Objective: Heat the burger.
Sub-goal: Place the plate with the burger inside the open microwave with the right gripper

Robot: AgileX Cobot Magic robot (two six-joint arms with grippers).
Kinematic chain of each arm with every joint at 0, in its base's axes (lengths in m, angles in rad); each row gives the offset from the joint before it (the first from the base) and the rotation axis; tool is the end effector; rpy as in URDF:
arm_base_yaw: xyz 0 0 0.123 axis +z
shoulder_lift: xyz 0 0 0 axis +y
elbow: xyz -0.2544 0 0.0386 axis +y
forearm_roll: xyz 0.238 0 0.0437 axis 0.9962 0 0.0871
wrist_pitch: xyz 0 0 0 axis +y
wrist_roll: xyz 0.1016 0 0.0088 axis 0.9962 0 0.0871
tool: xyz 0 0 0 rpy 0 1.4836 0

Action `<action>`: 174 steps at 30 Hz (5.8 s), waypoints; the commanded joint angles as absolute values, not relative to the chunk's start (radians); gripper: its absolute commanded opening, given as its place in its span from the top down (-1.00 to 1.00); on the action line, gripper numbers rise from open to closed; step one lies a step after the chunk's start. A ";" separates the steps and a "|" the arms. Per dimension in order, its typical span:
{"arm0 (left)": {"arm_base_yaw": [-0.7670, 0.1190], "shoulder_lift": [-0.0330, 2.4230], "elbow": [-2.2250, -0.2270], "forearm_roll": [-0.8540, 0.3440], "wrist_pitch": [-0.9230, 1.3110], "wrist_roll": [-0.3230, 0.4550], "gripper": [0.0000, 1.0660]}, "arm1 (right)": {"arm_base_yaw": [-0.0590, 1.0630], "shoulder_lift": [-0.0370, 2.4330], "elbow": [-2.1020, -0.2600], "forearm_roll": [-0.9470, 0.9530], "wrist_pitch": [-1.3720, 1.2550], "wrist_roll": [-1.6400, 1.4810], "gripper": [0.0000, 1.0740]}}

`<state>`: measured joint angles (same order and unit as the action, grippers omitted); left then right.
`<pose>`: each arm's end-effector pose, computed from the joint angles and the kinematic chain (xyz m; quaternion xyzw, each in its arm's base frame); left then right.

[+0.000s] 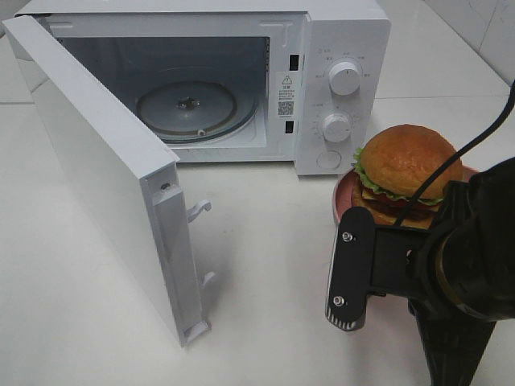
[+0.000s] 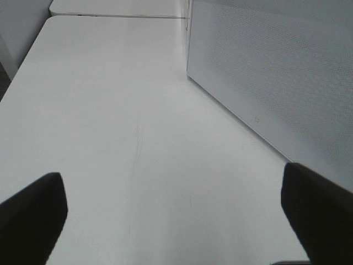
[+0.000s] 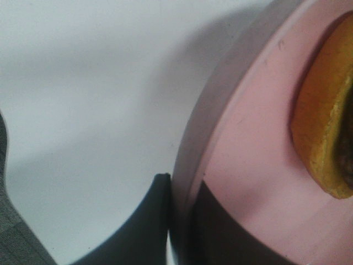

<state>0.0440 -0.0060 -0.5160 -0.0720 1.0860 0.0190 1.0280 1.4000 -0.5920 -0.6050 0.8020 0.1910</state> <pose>0.0206 -0.0056 0.2699 -0.0084 0.8535 -0.0195 0.5207 0.1412 0.1533 0.1463 -0.5723 0.7899 -0.1665 0.1442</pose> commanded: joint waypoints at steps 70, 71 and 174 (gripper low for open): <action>0.048 -0.021 -0.516 -0.070 1.073 0.021 -0.83 | 0.578 1.388 -0.743 -0.066 0.405 -1.460 1.00; 0.048 -0.021 -0.516 -0.070 1.073 0.021 -0.83 | 0.578 1.388 -0.743 -0.066 0.405 -1.460 1.00; 0.048 -0.021 -0.516 -0.069 1.073 0.021 -0.83 | 0.575 2.047 -1.599 -0.011 0.531 -1.537 1.00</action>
